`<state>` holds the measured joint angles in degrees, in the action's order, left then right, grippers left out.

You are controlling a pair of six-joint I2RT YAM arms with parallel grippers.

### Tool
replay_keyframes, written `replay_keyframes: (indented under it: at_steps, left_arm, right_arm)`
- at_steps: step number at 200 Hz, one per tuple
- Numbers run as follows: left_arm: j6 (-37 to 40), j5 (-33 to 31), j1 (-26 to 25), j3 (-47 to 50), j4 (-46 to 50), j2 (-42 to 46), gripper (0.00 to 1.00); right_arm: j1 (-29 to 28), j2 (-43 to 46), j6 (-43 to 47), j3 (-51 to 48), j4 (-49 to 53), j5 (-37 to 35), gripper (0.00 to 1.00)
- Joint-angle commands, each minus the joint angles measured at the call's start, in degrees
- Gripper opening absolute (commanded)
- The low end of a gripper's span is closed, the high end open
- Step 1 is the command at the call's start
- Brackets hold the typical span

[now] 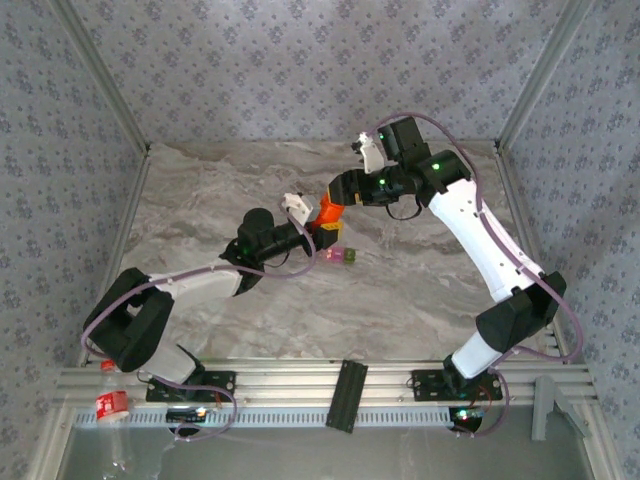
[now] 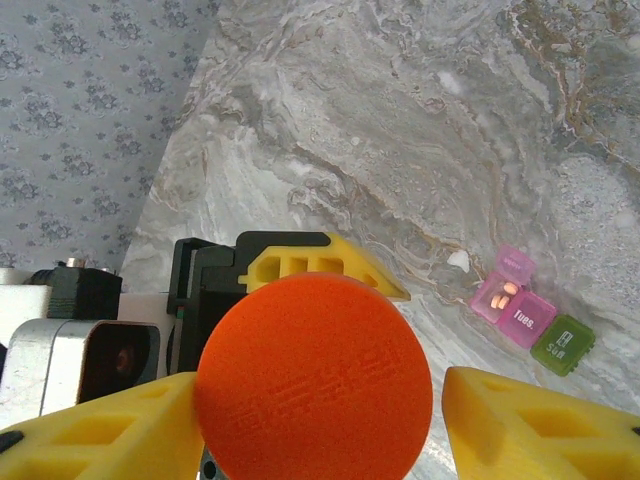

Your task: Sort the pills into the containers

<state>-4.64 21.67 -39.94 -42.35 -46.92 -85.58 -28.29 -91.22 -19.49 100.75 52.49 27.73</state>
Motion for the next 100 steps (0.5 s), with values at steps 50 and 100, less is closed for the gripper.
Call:
replay_keyframes:
  at_steps: [50,100]
  left_arm:
    - [-0.7,1.4,0.2,-2.0,-3.3,0.0,0.00]
    - [-0.3,1.7,0.2,-1.9,-2.5,0.0,0.00]
  right_arm:
    - [-0.5,-1.7,1.6,2.5,1.9,1.7,0.62]
    - [-0.7,-2.1,2.6,3.3,3.0,1.7,0.49]
